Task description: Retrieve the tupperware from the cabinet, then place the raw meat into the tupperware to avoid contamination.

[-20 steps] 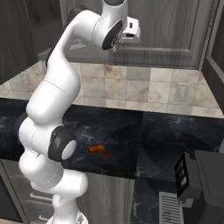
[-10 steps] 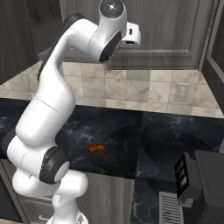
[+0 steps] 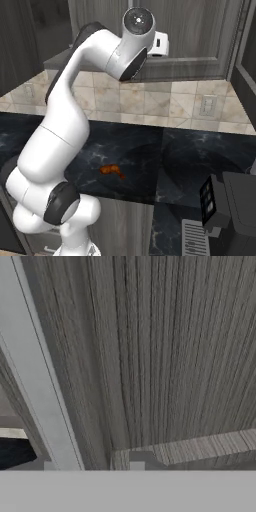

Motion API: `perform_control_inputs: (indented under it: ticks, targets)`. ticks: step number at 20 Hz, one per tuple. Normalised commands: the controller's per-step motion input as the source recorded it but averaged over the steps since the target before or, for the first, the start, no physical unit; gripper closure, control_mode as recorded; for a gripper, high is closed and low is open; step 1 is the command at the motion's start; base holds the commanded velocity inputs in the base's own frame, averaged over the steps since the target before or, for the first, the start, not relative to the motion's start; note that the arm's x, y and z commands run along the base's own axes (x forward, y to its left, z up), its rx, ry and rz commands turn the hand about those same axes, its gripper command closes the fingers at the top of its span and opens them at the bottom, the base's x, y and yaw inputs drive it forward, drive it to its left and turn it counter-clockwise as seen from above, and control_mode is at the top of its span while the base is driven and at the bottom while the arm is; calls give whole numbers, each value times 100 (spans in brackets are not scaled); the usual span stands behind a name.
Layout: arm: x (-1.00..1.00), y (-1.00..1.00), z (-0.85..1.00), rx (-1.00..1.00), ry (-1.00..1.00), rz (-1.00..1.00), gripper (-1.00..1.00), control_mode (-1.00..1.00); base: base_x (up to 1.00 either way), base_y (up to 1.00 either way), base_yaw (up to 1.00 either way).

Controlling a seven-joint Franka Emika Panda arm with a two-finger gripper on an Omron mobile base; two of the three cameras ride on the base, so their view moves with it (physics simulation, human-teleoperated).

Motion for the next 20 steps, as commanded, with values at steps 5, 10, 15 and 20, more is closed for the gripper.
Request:
perform_control_inputs:
  ticks: [5,10,15,20]
  targets:
    - [1,-59,0,2,3,1,100,-100,0,0,0]
    - [-46,-65,1,7,7,-6,100,-100,0,0,0]
    - [-74,-56,1,7,6,-12,100,-100,0,0,0]
    - [-79,-47,0,6,0,-13,100,-100,0,0,0]
